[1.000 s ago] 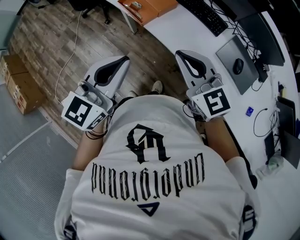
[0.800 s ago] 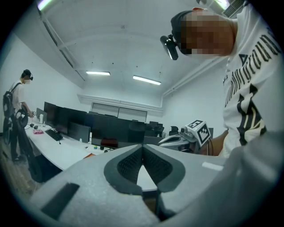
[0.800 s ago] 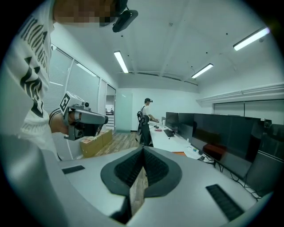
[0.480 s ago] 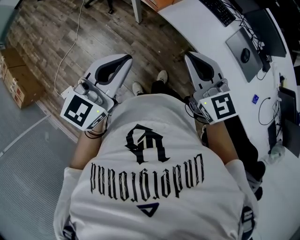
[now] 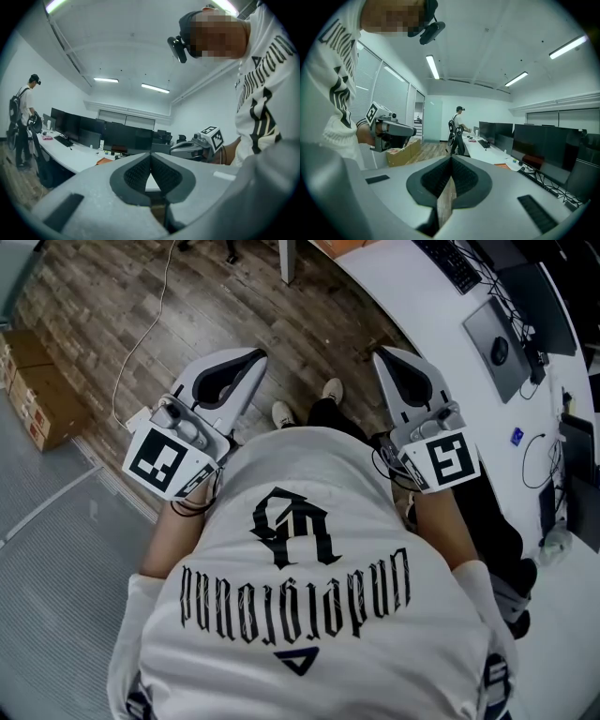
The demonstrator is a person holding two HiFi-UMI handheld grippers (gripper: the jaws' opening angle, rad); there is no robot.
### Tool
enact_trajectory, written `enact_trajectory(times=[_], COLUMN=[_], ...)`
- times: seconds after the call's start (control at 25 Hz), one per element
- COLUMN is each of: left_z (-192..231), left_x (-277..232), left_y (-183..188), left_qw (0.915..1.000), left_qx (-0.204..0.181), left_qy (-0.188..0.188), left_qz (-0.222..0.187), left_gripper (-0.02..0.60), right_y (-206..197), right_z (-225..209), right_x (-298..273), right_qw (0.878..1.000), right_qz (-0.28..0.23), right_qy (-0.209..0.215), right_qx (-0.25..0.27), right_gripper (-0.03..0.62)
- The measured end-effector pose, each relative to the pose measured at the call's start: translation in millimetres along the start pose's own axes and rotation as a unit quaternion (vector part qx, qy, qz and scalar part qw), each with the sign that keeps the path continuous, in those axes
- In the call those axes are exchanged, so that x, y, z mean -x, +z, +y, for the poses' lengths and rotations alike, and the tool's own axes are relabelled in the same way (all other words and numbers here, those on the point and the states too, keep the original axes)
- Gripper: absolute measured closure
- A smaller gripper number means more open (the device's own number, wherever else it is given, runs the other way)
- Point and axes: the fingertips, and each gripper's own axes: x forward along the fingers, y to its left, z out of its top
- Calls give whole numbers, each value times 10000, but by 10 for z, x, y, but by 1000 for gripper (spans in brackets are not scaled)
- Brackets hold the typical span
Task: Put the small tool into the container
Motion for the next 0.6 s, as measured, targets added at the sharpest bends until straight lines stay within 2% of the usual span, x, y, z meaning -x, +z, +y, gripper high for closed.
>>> enact_trajectory(times=[0.6], left_z=[90], left_x=[50], left_y=[-39], left_qw=[9999], left_qx=[111], left_qy=[-60], left_qz=[-74], left_gripper=[568], right_y=[6], right_z=[121], right_x=[-75], right_qw=[10000], right_qz=[-19], right_qy=[17], right_qx=[5], right_gripper=[582])
